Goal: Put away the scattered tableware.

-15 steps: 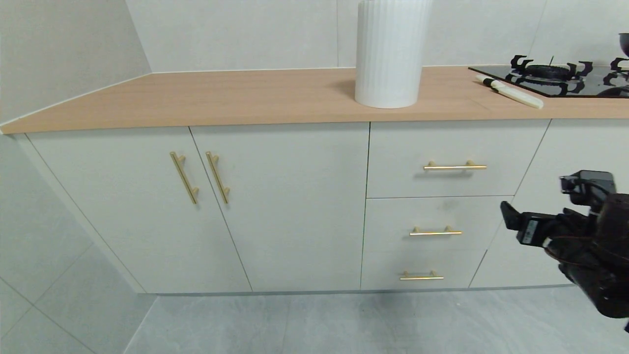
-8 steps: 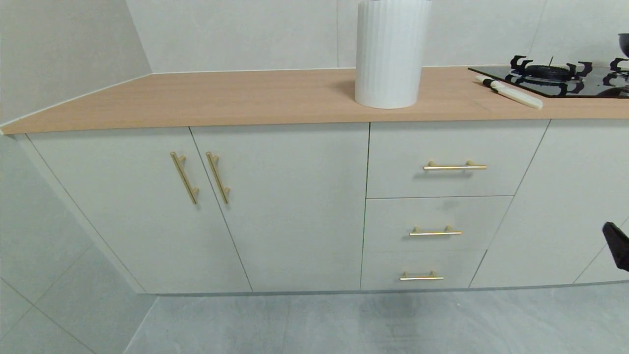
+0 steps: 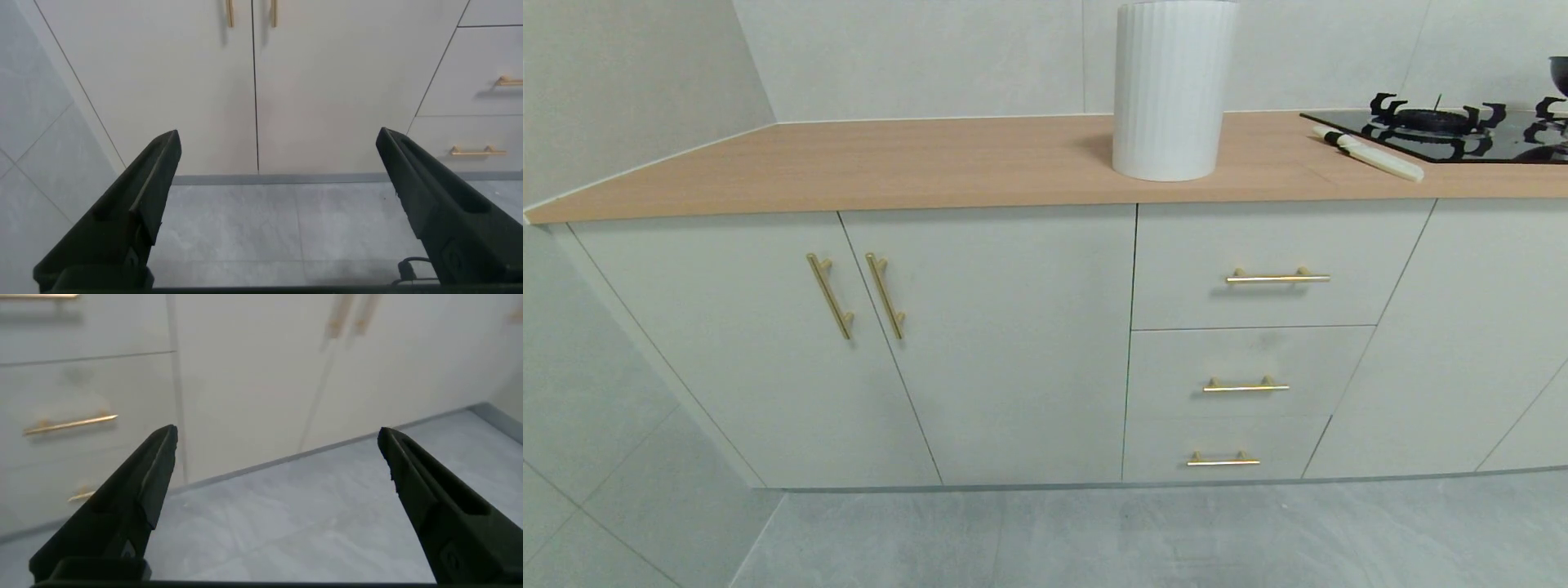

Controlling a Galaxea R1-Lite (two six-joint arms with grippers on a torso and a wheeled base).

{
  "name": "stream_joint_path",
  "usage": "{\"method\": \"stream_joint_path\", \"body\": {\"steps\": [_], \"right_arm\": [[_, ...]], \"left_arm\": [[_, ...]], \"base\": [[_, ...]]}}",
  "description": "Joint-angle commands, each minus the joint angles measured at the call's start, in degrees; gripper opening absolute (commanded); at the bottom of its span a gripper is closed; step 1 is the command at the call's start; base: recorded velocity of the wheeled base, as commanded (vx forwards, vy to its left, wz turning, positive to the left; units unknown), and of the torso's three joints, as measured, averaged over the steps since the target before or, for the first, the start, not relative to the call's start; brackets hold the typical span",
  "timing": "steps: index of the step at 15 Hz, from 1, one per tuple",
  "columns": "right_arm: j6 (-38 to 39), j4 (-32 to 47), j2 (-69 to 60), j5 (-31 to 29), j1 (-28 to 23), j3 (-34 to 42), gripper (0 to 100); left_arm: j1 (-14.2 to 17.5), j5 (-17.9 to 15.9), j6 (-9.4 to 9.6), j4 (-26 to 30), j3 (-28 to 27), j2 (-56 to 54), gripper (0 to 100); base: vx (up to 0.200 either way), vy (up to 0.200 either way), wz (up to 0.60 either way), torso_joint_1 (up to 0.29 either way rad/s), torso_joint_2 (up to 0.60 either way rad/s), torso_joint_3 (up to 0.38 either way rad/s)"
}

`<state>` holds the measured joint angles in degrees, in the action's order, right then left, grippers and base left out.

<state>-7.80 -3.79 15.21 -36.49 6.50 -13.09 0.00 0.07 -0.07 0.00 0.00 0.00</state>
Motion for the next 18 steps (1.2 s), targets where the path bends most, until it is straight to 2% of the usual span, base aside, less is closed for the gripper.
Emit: {"method": "stream_joint_path", "body": {"steps": [1,4,5,6,8,11,12,18], "right_arm": [[-1.5,6.6,-14.1,2.3,-6.1,-0.9,100],[0.9,8.5,-15.1,3.8,-6.6,2.3,100],[2.1,8.0,-15.1,7.6,-6.6,4.6,100],[3.8,4.6,-15.1,14.5,-6.6,7.8,100],[6.3,-4.8,-15.1,24.7,-6.6,13.1,100],[8.9,1.3,-15.1,33.8,-6.6,13.0,100],[8.6,4.7,-15.1,34.9,-6.6,12.8,100],[6.5,4.0,-15.1,36.0,-6.6,13.0,100]], "left_arm": [[0.0,0.0,-0.01,0.0,0.0,0.0,100],[0.0,0.0,-0.01,0.0,0.0,0.0,100],[0.0,0.0,-0.01,0.0,0.0,0.0,100],[0.0,0.0,-0.01,0.0,0.0,0.0,100],[0.0,0.0,-0.01,0.0,0.0,0.0,100],[0.0,0.0,-0.01,0.0,0.0,0.0,100],[0.0,0.0,-0.01,0.0,0.0,0.0,100],[0.0,0.0,-0.01,0.0,0.0,0.1,100]], "base": [[0.0,0.0,0.0,0.0,0.0,0.0],[0.0,0.0,0.0,0.0,0.0,0.0],[0.0,0.0,0.0,0.0,0.0,0.0],[0.0,0.0,0.0,0.0,0.0,0.0],[0.0,0.0,0.0,0.0,0.0,0.0],[0.0,0.0,0.0,0.0,0.0,0.0],[0.0,0.0,0.0,0.0,0.0,0.0],[0.0,0.0,0.0,0.0,0.0,0.0]]}}
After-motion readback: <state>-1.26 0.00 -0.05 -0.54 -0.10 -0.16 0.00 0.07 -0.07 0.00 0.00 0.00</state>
